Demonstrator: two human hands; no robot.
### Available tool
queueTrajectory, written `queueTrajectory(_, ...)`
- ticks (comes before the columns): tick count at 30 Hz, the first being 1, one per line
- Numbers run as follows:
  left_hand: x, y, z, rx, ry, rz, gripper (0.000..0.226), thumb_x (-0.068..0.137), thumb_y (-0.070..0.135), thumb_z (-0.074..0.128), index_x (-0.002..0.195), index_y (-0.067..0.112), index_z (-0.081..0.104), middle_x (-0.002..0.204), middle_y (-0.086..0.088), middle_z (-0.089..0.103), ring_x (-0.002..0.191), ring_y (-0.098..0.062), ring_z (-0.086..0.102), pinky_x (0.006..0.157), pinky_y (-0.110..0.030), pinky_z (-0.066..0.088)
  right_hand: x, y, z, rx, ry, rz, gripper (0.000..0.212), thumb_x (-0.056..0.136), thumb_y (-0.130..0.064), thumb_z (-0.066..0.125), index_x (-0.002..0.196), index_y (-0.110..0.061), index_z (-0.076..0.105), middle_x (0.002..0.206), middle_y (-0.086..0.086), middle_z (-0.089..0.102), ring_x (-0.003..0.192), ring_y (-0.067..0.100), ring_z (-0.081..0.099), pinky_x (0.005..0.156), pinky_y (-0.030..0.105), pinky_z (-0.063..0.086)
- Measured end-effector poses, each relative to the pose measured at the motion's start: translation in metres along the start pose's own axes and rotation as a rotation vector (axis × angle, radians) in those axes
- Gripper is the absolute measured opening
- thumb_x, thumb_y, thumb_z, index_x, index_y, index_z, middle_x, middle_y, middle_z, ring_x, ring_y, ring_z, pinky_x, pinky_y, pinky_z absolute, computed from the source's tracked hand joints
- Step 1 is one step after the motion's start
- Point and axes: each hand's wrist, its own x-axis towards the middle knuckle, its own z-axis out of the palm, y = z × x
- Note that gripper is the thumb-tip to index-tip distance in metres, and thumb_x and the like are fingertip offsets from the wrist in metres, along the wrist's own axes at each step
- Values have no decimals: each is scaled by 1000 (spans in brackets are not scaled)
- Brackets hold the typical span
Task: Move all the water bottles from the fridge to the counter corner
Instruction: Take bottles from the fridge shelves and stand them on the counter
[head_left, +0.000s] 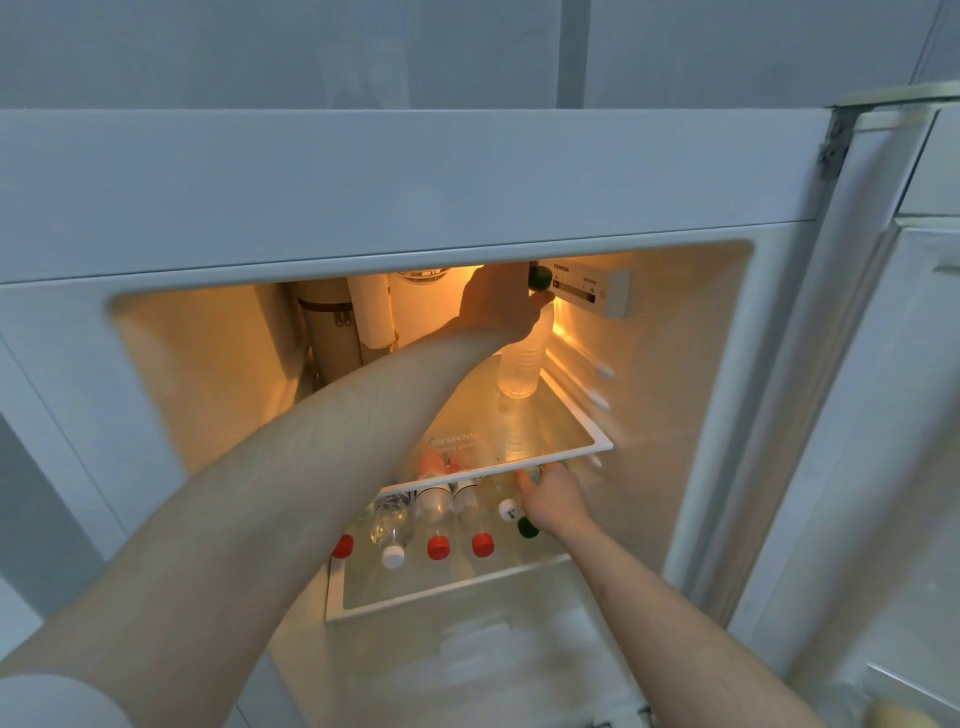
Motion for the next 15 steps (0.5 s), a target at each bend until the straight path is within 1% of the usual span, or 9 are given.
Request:
queueTrajectory(3,-15,0,-7,-26,-53,-25,44,91,32,75,127,19,53,128,-1,60,115,-23,59,91,-30,46,-11,-2,2,61,28,8,44,103,-36,52,140,-12,52,126,12,67,111,32,65,91,40,54)
queueTrajectory(4,-21,-2,-11,-41,-78,-38,45,90,30,75,128,22,53,129,1,58,115,-22,57,90,-29,45,-16,-2,2,98,36,18,45,103,-33,51,143,-13,47,127,12,67,111,33,65,89,38,52)
queueTrajectory(5,-30,-4,-15,-44,-105,-47,43,89,29,75,126,25,55,128,1,56,114,-21,56,87,-28,43,-21,0,3,142,46,22,45,102,-32,51,143,-15,42,124,13,68,108,34,67,88,38,52)
queueTrajectory(7,-51,-12,-22,-8,-152,-49,33,85,29,78,116,28,64,119,1,52,105,-21,55,82,-27,41,-32,6,3,225,53,24,35,100,-32,50,130,-19,38,108,9,70,89,31,74,85,48,58)
queueTrajectory(9,-82,-24,-25,12,-160,-47,27,81,25,82,105,26,69,111,1,50,97,-20,57,78,-26,42,-43,15,5,287,40,15,25,98,-32,50,118,-24,36,97,3,68,72,24,76,82,57,59)
queueTrajectory(11,-116,-38,-25,2,-145,-72,27,76,22,84,98,27,69,106,3,52,91,-19,59,75,-27,46,-54,21,6,321,31,2,25,94,-35,53,112,-28,36,95,2,67,70,20,75,80,58,60)
queueTrajectory(13,-147,-48,-25,-15,-108,-107,28,72,21,85,90,32,66,101,7,54,88,-16,58,76,-32,53,-67,23,5,336,28,-5,27,89,-42,58,104,-32,38,95,2,67,75,21,74,77,57,61)
queueTrajectory(14,-162,-51,-24,-31,-90,-132,30,71,20,86,86,33,63,99,9,54,88,-13,57,76,-32,54,-73,22,4,332,26,-6,28,89,-44,60,101,-32,38,93,3,68,78,23,74,74,56,62)
queueTrajectory(15,-175,-53,-25,-50,-73,-163,31,72,19,87,85,34,62,98,11,54,87,-10,55,76,-26,54,-78,22,4,338,26,-14,28,91,-43,62,99,-31,38,92,5,68,79,25,73,71,55,62)
